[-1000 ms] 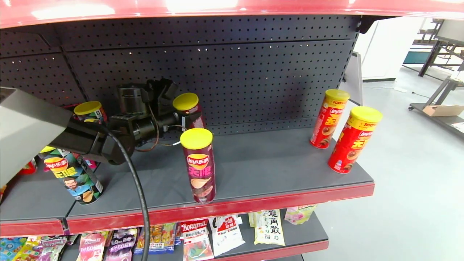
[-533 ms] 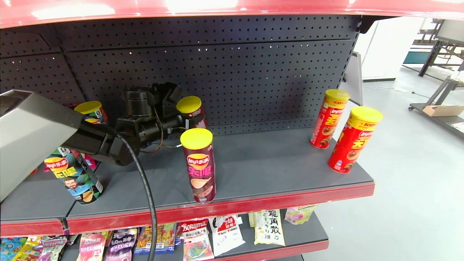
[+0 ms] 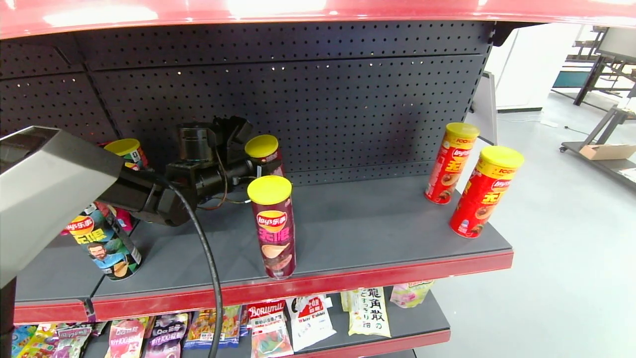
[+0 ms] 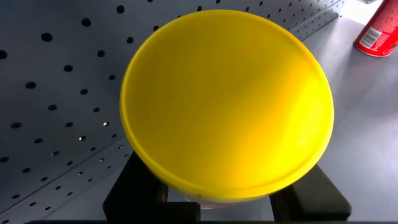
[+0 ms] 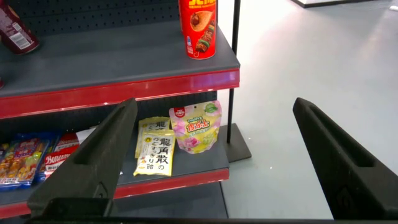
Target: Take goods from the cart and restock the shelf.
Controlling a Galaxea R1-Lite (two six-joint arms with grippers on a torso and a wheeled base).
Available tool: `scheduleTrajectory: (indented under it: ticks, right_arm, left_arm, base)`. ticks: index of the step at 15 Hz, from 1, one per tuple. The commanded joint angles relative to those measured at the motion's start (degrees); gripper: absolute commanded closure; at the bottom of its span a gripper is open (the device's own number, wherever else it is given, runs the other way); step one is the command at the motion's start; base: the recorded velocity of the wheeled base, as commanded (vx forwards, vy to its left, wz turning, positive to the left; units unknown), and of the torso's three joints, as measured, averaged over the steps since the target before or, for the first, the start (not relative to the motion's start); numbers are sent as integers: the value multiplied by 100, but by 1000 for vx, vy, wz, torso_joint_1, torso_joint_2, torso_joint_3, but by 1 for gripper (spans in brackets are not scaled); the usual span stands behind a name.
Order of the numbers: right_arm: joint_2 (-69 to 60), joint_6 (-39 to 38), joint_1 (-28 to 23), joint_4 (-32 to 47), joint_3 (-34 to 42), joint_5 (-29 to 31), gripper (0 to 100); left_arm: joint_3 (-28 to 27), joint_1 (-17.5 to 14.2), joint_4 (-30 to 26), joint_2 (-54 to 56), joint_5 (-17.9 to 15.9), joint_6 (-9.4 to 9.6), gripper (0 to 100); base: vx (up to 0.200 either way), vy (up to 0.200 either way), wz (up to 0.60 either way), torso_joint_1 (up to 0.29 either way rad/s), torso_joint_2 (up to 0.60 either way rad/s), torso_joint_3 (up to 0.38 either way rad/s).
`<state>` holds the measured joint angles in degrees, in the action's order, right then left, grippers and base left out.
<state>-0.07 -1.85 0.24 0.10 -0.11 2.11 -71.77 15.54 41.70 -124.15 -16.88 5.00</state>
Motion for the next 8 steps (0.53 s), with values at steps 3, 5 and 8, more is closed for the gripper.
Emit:
scheduleTrajectory:
  ticks: [3, 5, 8]
  right_arm:
    - [7, 1, 2, -1, 2, 0, 0]
    - [7, 1, 2, -1, 2, 0, 0]
    - [7, 1, 2, -1, -7, 0, 0]
  left_arm:
    - [-285, 1, -338, 31, 1, 36, 100]
    - [-277, 10, -435, 84, 1, 45, 100]
    - [-233, 10, -444, 145, 10, 45, 100]
  base:
    - [0, 0, 0, 0, 0, 0]
    - [0, 0, 0, 0, 0, 0]
    - [0, 0, 0, 0, 0, 0]
